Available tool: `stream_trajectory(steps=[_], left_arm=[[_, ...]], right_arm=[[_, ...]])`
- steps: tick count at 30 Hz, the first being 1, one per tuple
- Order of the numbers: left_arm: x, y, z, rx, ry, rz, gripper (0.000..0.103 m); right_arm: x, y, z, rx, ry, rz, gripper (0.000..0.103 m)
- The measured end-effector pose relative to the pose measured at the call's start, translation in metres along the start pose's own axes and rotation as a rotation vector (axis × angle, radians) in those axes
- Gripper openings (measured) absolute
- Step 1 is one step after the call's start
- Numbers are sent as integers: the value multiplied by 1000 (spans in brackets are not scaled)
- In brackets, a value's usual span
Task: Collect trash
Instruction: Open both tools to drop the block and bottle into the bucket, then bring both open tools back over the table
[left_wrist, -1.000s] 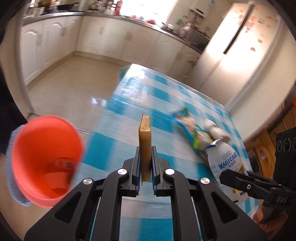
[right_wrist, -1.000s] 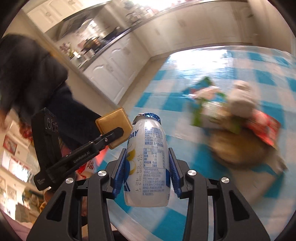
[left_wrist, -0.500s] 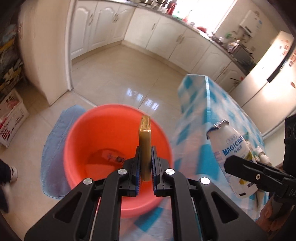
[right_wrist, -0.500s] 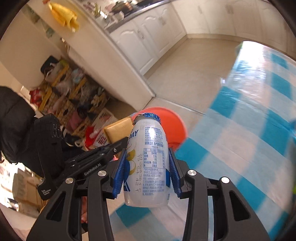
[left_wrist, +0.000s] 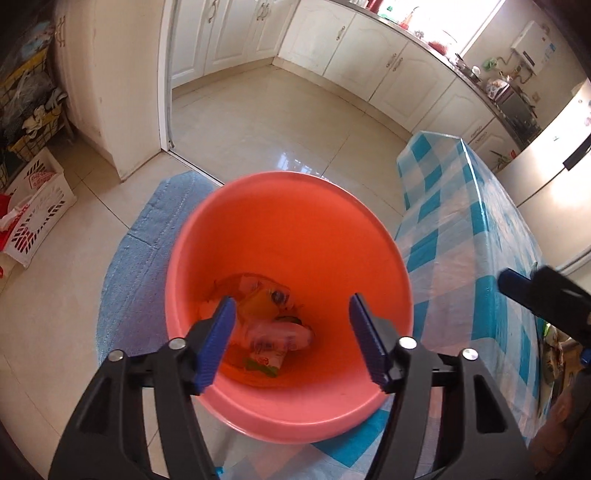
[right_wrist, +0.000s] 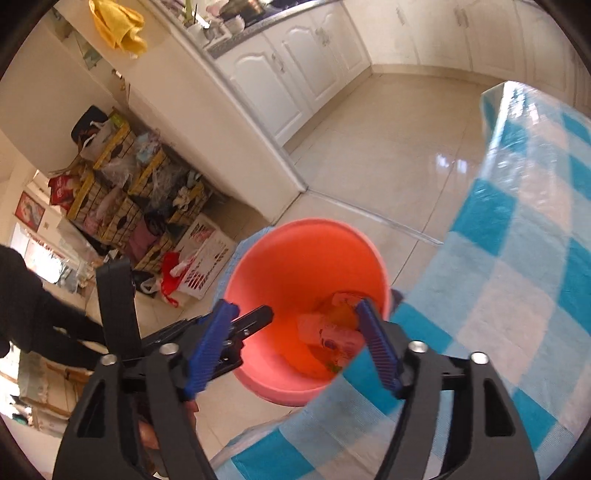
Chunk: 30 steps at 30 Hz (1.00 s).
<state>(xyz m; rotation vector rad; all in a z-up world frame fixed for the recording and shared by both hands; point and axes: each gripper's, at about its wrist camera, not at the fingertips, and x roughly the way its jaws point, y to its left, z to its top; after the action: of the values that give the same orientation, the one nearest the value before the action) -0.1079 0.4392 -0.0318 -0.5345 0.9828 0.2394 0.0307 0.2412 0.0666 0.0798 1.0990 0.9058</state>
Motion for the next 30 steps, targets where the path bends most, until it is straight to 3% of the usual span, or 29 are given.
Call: stream_trajectory(steps=[4, 8, 19, 23, 30], left_arm=[[-15, -1, -1, 13, -61, 18, 81], [-35, -15, -4, 60, -141, 23, 83], [-84, -78, -27, 221, -306, -114, 86], [-93, -105, -38, 279, -307, -150, 87], [-91, -153, -58, 353, -209, -220, 87]], right_arm=[[-30, -8, -6, 23, -68, -30, 88], [-64, -20, -26, 38, -127, -59, 88], [-149, -57, -115, 80, -318, -205, 88], [-174, -81, -144, 139, -370, -244, 88], [-217, -132, -190, 282, -442, -311, 88]])
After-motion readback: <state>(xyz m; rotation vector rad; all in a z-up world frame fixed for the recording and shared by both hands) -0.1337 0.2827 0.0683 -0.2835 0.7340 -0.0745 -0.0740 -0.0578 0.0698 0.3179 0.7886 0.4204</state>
